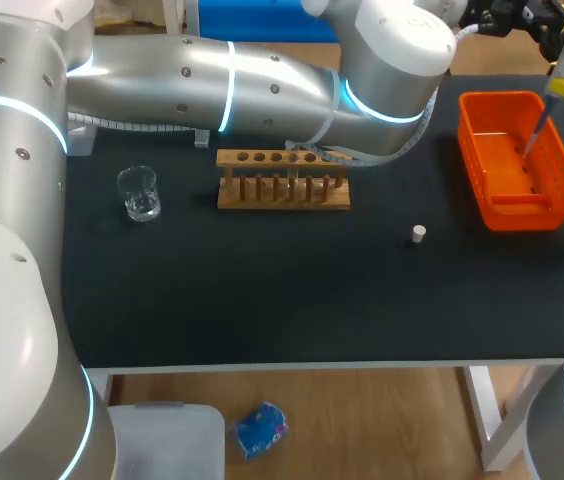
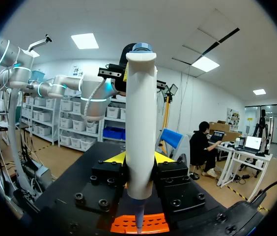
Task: Invert the test tube, pick up the pipette, mount the tip to pipette, aspirate from beaker and dispense into the tube, eject the tip, return the pipette, and cap with the stopper.
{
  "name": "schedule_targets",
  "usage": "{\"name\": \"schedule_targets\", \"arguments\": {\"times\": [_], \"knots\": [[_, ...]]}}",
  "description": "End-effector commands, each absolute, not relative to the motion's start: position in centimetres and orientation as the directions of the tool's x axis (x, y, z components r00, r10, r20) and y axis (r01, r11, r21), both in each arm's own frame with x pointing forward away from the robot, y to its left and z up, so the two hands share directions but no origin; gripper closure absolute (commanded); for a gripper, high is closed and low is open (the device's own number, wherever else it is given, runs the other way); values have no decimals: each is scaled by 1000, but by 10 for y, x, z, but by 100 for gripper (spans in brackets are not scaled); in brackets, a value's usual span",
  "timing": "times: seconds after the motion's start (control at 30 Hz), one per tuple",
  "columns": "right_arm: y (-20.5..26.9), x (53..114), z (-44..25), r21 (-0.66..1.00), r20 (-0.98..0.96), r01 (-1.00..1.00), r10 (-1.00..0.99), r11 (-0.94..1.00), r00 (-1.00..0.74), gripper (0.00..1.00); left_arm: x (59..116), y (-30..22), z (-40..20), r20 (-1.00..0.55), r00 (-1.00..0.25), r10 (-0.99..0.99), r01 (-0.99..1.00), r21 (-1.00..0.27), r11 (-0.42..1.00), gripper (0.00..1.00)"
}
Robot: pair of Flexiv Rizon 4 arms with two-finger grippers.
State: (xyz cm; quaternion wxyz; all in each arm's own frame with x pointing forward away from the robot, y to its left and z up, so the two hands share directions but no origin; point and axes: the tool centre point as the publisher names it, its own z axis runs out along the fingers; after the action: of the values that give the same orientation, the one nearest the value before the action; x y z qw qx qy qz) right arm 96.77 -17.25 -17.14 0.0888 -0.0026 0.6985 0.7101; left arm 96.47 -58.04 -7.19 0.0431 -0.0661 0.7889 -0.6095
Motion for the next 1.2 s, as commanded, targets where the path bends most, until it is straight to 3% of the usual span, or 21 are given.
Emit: {"name": "schedule_targets", "arguments": {"times": [0.03,1.2], "knots": [[-174,970,-169,991,-128,-130,115,-10,-985,100,965,-581,-81,13,-988,-155,-14,-1000,9,100],[-174,970,-169,991,-128,-130,115,-10,-985,100,964,-585,-98,39,-987,-158,-44,-999,27,100]]}}
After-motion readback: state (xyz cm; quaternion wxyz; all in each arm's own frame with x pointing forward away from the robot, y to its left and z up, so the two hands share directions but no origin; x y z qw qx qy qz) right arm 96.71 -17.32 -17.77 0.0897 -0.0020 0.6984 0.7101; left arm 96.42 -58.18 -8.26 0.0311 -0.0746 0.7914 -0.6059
